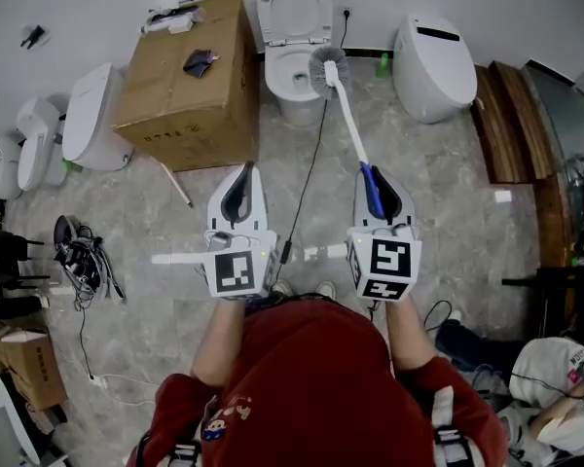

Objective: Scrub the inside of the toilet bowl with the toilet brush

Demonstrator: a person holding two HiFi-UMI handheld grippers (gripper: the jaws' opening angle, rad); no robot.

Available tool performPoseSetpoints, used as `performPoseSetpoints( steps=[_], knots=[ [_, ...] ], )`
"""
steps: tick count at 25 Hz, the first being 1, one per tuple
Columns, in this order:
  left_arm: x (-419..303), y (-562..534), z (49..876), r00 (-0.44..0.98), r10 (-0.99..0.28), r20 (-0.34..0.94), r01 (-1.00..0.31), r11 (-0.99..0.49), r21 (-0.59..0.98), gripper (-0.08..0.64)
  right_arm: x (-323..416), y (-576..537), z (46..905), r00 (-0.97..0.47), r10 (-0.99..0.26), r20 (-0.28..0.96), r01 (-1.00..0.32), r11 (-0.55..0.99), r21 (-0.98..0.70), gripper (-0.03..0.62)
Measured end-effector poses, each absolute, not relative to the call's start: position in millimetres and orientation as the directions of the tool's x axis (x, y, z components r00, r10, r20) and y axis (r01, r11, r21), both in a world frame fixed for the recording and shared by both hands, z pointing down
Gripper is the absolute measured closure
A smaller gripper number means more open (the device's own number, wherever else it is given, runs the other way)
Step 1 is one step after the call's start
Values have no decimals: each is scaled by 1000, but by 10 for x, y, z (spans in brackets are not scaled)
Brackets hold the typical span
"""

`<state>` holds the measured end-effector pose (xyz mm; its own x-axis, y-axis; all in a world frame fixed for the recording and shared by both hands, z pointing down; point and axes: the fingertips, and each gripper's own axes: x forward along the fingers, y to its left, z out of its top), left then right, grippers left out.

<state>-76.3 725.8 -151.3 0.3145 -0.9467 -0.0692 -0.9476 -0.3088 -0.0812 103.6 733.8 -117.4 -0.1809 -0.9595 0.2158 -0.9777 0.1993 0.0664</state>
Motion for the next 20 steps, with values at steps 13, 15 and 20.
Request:
performPoseSetpoints(
  steps=[13, 15, 20],
  knots=[
    [-512, 7095, -1395, 240, -970, -40, -966, -234, -112, 549, 1571, 7202, -1055, -236, -948, 215, -968, 249, 36, 531],
    [-538, 7020, -1371, 250, -967, -38, -964, -245, -108, 549, 1514, 7139, -1034, -232, -948, 220, -968, 247, 44, 531],
    [-572, 6635, -1225, 274, -961, -26, -959, -271, -83, 549, 1394, 6809, -905, -222, -943, 247, -969, 241, 49, 531]
  ],
)
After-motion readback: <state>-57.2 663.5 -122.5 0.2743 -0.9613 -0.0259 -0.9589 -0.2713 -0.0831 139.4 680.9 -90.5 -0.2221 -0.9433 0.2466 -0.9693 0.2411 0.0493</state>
